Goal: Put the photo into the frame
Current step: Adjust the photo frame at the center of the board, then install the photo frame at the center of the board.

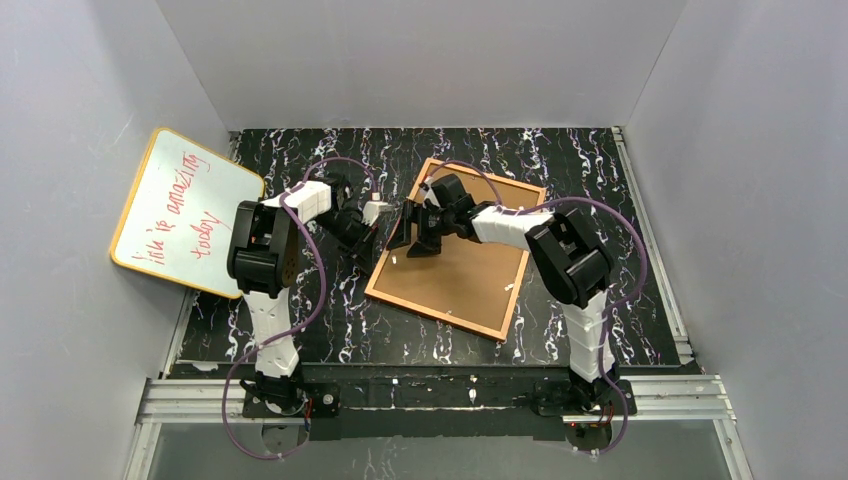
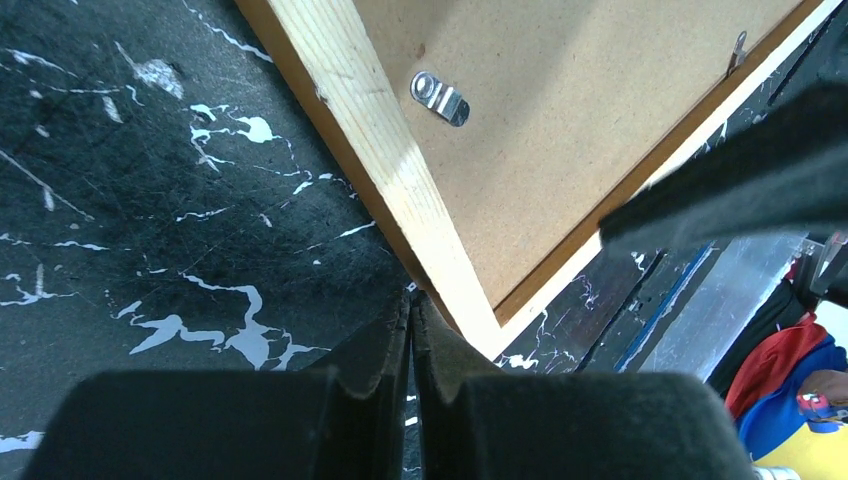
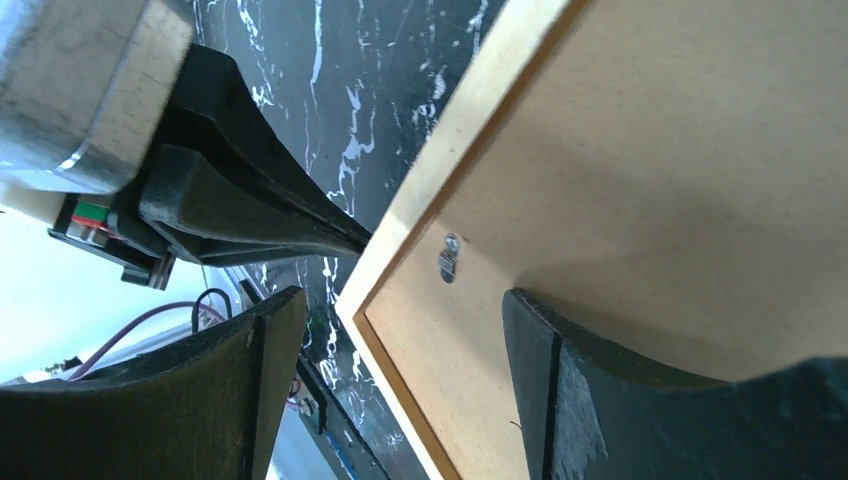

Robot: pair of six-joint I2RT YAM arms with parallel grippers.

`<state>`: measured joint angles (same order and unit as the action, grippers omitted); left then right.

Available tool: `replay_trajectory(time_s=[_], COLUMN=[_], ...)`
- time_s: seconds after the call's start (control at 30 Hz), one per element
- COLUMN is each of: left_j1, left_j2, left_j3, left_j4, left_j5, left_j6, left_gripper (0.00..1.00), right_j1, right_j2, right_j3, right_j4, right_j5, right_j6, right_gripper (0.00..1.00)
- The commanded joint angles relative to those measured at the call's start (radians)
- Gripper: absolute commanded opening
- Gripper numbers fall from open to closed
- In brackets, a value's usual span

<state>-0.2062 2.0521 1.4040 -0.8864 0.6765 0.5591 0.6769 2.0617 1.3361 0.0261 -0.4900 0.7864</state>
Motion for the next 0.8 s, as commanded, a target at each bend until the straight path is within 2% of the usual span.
replay_trajectory(time_s=[0.0,0.77], left_j1=[-0.002,-0.004], left_j2=[-0.024,-0.035], left_j3=[-0.011,-0.024], left_j4=[-0.011,0.022], left_j5=[0.008,0.005], left_j6=[-0.008,-0.024], left_gripper=[0.02,0.02], right_j1=[0.032,0.043], right_j2=[0.046,0.117], right_j3=[0.055,0.096], right_j4=[-0.010,-0.041], right_j5=[-0.012,-0.089], right_j6=[-0.009,0.075], right_gripper=[0.80,0.77])
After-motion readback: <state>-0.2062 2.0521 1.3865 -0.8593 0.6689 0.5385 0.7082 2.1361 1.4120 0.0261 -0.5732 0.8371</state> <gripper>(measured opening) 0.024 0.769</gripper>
